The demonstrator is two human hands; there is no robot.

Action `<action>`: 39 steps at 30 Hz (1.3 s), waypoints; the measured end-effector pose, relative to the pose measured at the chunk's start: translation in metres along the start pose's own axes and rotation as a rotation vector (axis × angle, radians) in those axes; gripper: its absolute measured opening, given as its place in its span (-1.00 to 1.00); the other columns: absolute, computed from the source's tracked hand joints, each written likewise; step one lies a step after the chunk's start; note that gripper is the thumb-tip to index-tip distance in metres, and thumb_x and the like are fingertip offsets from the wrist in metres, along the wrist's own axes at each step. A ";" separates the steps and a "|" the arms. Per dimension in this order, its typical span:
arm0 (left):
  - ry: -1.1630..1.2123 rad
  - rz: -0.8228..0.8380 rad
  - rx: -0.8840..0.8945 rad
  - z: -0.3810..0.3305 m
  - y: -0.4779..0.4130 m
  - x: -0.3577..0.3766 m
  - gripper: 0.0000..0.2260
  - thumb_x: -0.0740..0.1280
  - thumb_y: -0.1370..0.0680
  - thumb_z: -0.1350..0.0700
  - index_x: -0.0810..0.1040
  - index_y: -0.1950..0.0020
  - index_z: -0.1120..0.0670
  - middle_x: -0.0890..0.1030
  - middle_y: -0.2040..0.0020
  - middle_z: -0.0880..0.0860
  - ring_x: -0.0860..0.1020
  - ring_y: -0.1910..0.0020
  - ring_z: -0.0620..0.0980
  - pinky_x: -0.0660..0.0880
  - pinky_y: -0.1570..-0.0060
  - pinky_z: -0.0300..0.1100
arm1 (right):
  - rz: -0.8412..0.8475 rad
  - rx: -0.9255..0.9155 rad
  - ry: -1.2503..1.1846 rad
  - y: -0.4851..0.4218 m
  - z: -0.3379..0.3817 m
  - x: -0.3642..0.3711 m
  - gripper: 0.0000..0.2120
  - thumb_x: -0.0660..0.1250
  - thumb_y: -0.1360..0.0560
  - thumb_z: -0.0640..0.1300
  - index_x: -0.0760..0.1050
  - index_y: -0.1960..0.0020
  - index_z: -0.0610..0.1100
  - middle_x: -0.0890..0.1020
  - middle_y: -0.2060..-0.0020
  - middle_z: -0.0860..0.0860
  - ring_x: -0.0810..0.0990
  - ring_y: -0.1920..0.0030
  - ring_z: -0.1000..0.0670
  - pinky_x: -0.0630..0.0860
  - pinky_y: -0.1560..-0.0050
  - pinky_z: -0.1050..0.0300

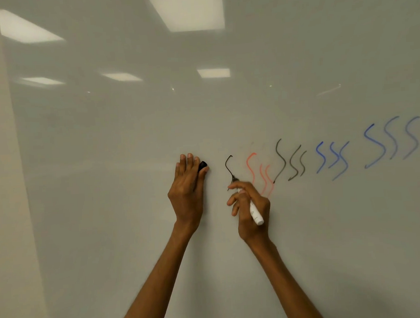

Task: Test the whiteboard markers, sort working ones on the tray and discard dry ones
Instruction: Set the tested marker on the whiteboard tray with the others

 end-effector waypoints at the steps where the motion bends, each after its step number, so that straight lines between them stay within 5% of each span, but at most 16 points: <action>1: 0.008 0.001 -0.005 0.000 0.001 0.000 -0.68 0.35 -0.57 0.09 0.54 -0.28 0.21 0.52 -0.29 0.11 0.40 -0.37 -0.05 0.45 -0.30 -0.02 | -0.009 -0.008 -0.008 -0.010 0.006 -0.001 -0.73 0.09 -0.55 -0.09 0.57 0.05 -0.07 0.60 0.37 0.04 0.56 0.44 -0.09 0.51 0.49 0.00; 11: 0.013 0.028 -0.008 0.001 0.002 -0.001 -0.67 0.37 -0.56 0.13 0.51 -0.29 0.22 0.50 -0.31 0.11 0.43 -0.36 0.03 0.43 -0.32 0.01 | -0.066 0.051 -0.052 0.015 -0.010 -0.017 -0.72 0.09 -0.52 -0.07 0.55 0.15 0.17 0.61 0.30 -0.02 0.53 0.44 -0.11 0.48 0.45 0.00; 17: 0.034 0.030 -0.037 -0.003 0.002 -0.002 -0.67 0.36 -0.56 0.14 0.51 -0.29 0.22 0.52 -0.30 0.15 0.41 -0.37 0.02 0.40 -0.35 -0.01 | 0.047 0.058 -0.042 0.016 -0.002 -0.006 -0.76 0.11 -0.53 -0.07 0.56 0.10 0.01 0.58 0.38 -0.02 0.56 0.41 -0.09 0.55 0.42 -0.07; 26: 0.046 0.126 -0.020 0.003 0.004 -0.007 -0.67 0.30 -0.59 0.13 0.50 -0.32 0.21 0.47 -0.36 0.15 0.35 -0.42 0.01 0.31 -0.41 -0.12 | 0.238 0.018 0.082 -0.012 0.006 0.030 -0.84 0.13 -0.61 -0.18 0.50 -0.01 -0.08 0.60 0.33 0.02 0.60 0.33 0.06 0.58 0.28 0.20; 35: 0.160 0.168 -0.100 0.003 0.004 -0.011 -0.70 0.30 -0.58 0.16 0.51 -0.29 0.22 0.46 -0.36 0.16 0.33 -0.43 0.00 0.26 -0.44 -0.14 | 0.223 0.129 0.032 0.027 -0.008 0.015 -0.78 0.12 -0.54 -0.01 0.51 -0.01 -0.03 0.60 0.37 -0.03 0.61 0.32 0.03 0.56 0.20 0.25; 39: 0.180 0.231 -0.017 -0.009 0.016 -0.040 -0.73 0.37 -0.55 0.19 0.56 -0.24 0.19 0.56 -0.22 -0.01 0.51 -0.24 -0.12 0.43 -0.27 -0.27 | 0.133 0.212 -0.195 0.044 0.002 -0.005 -0.73 0.21 -0.51 -0.03 0.35 -0.15 -0.11 0.60 0.37 -0.13 0.60 0.29 -0.12 0.54 0.10 0.25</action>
Point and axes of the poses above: each hand's wrist, its own y-axis away from the middle knuckle, its own x-axis out of the palm, z = x × y, the point moved 3 cm from there along -y, towards the middle knuckle
